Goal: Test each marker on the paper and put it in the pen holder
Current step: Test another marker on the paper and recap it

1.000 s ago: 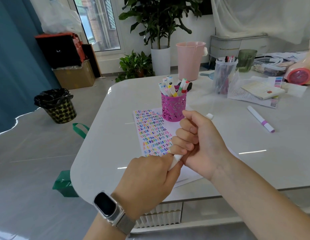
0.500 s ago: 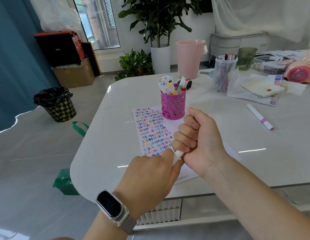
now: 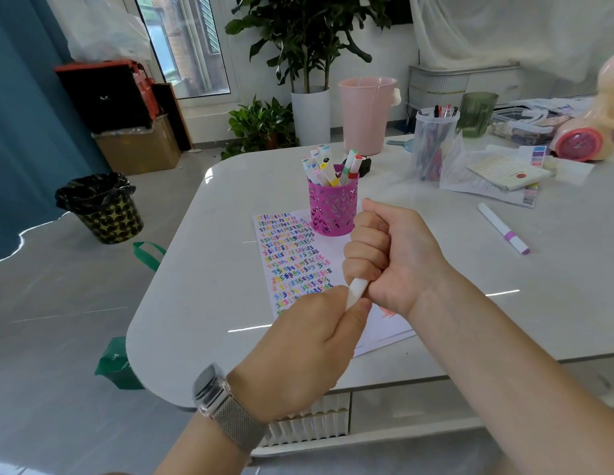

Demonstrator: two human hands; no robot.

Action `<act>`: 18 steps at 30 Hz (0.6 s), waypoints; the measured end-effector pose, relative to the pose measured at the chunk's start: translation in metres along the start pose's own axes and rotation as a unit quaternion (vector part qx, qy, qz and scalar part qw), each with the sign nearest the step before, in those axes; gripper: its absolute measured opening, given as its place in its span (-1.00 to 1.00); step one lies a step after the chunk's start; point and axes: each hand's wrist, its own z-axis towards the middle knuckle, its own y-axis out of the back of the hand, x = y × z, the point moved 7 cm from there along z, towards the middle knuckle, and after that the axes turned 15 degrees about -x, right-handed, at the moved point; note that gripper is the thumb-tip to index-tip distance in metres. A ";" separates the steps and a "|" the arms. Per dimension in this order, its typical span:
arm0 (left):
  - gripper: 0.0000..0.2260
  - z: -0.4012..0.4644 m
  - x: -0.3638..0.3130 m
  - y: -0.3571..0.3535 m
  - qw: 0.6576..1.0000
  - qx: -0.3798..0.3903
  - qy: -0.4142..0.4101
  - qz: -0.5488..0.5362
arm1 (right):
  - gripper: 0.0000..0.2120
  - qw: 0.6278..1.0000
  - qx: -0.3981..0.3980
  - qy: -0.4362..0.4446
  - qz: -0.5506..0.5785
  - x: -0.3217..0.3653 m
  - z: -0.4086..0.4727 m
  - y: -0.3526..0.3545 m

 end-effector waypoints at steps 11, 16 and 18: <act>-0.64 -0.028 -0.001 0.007 0.981 0.120 0.076 -0.136 | -0.58 0.989 0.025 0.053 0.137 0.051 0.017 0.007; -0.54 -0.025 0.021 0.038 0.995 -0.018 0.072 -0.059 | -0.52 0.972 -0.047 0.103 0.204 0.081 0.037 0.062; -0.55 -0.016 0.028 0.039 0.997 -0.048 0.054 -0.024 | -0.51 0.977 -0.039 0.095 0.186 0.067 0.039 0.060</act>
